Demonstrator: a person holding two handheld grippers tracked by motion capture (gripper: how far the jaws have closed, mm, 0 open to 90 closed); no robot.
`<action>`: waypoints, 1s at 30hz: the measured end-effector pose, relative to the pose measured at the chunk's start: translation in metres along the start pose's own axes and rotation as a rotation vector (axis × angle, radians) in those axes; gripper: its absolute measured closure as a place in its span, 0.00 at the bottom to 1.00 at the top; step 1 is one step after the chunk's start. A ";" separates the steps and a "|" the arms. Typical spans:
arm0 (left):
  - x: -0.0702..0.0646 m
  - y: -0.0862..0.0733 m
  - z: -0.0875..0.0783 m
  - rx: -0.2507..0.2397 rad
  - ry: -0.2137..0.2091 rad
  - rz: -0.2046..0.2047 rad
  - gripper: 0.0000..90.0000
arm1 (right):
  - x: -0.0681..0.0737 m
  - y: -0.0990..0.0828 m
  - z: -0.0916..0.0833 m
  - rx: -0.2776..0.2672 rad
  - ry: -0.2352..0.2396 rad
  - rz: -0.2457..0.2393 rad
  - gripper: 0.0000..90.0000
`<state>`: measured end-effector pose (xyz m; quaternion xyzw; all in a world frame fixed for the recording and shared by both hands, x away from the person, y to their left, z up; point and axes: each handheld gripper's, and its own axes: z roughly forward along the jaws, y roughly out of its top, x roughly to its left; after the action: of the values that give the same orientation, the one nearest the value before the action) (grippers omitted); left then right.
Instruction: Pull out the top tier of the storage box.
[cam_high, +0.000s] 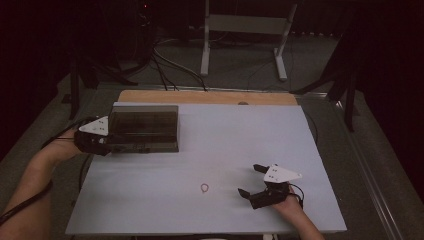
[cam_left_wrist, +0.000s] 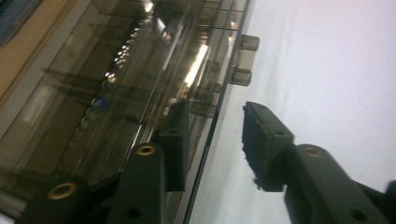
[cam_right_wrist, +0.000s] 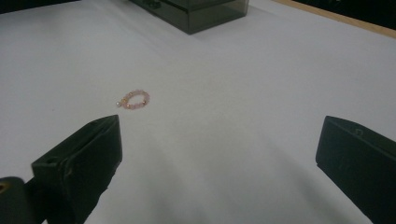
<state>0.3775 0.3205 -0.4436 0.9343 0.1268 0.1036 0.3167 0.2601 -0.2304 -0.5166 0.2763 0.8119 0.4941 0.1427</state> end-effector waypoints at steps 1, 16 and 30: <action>0.000 0.001 0.001 -0.001 -0.007 0.002 0.73 | 0.000 0.000 0.000 -0.001 0.001 0.001 0.01; 0.004 0.010 0.011 0.142 -0.009 0.092 0.84 | 0.000 0.000 0.000 0.001 0.001 -0.003 0.01; 0.006 0.014 0.012 0.160 -0.052 0.082 0.89 | 0.000 0.000 -0.001 0.000 -0.002 -0.004 0.01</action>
<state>0.3888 0.3049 -0.4439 0.9634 0.0880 0.0816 0.2398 0.2598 -0.2309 -0.5161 0.2755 0.8123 0.4934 0.1445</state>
